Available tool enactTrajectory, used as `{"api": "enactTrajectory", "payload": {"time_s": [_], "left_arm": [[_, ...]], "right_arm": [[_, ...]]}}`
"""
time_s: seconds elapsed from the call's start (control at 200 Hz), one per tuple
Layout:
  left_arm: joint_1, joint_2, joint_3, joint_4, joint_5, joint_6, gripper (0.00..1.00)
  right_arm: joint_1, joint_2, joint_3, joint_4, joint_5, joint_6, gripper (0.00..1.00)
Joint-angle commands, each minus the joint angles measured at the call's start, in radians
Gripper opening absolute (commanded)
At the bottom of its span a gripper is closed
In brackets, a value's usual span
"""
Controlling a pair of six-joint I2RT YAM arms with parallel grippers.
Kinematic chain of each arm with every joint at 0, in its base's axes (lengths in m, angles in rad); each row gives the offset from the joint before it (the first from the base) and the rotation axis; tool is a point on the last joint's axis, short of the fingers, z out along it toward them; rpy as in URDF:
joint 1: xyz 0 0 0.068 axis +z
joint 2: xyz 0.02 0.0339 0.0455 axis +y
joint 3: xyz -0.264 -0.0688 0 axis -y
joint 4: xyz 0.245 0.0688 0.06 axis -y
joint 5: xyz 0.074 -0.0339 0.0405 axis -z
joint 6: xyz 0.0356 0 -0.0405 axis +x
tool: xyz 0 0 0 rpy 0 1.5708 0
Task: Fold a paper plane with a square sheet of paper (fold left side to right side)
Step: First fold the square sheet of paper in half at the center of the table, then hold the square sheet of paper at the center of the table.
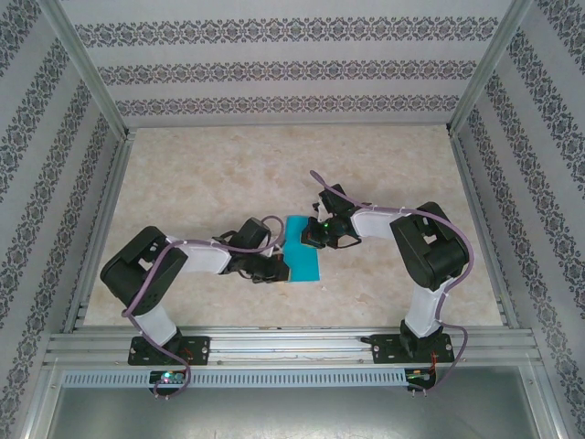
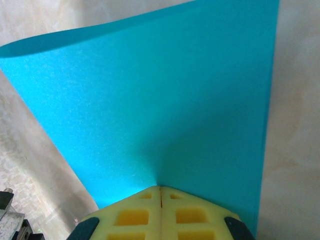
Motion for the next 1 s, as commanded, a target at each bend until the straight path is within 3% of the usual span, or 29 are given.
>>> {"api": "enactTrajectory", "payload": {"time_s": [0.0, 0.185, 0.34, 0.66, 0.994], "left_arm": [[-0.023, -0.035, -0.034, -0.108, 0.003, -0.015, 0.06], [0.052, -0.114, 0.073, -0.222, -0.006, 0.042, 0.07], [0.112, -0.059, 0.19, -0.288, -0.008, 0.128, 0.07], [0.112, 0.141, 0.3, -0.185, -0.043, 0.137, 0.04], [0.095, 0.18, 0.314, -0.228, -0.12, 0.155, 0.04]], "right_arm": [[-0.013, 0.046, -0.025, -0.095, 0.11, -0.033, 0.0], [-0.006, 0.039, -0.025, -0.093, 0.099, -0.042, 0.0], [0.004, 0.042, -0.022, -0.096, 0.095, -0.047, 0.0], [0.012, 0.046, -0.025, -0.097, 0.107, -0.042, 0.0], [0.021, 0.029, -0.014, -0.096, 0.095, -0.042, 0.0]]}}
